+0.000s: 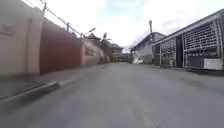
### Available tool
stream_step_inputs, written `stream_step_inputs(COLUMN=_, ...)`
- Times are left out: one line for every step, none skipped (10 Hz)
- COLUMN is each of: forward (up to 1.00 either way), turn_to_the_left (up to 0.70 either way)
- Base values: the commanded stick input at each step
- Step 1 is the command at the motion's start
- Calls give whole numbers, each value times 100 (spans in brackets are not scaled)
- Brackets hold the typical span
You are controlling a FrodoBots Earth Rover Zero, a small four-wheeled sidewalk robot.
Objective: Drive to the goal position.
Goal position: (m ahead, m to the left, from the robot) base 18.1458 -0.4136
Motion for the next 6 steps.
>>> stream_step_inputs(forward=100, turn_to_the_left=-40)
stream_step_inputs(forward=100, turn_to_the_left=-25)
stream_step_inputs(forward=100, turn_to_the_left=-8)
stream_step_inputs(forward=100, turn_to_the_left=0)
stream_step_inputs(forward=100, turn_to_the_left=0)
stream_step_inputs(forward=100, turn_to_the_left=0)
